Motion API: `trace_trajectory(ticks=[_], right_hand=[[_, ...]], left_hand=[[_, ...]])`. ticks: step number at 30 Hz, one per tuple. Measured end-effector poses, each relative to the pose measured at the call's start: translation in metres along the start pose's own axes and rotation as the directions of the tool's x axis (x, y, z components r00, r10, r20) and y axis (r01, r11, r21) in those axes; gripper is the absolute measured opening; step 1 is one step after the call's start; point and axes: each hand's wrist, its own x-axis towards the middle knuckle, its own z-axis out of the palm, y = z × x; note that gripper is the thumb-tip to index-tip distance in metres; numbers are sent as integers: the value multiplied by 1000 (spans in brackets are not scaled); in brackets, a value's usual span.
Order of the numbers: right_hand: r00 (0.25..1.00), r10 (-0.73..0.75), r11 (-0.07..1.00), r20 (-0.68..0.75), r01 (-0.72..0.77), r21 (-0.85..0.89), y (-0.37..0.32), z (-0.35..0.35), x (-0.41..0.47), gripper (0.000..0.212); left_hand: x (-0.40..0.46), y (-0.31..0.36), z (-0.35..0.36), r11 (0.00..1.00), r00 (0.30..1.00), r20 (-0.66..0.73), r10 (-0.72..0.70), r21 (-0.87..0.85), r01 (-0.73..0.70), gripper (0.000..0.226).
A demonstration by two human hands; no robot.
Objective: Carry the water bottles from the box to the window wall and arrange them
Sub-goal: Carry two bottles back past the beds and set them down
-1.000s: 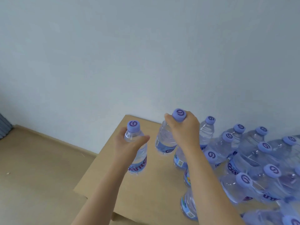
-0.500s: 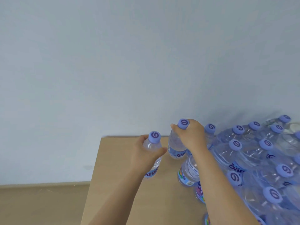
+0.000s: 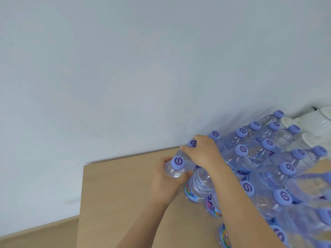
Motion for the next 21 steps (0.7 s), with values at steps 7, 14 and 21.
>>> trace_trajectory(ticks=[7,14,21], right_hand=[[989,-96,990,-113,107,94,17,-30,-42,36],[974,-91,980,-208,124,152,77,-80,-110,27],[955,46,997,-294,-25,74,210,-146,-219,27]], left_hand=[[-17,13,-2,992,994,26,103,70,-105,58],[-66,64,29,819,852,-62,520,317,-478,41],[-163,79,141,590,724,339,600,424,-687,34]])
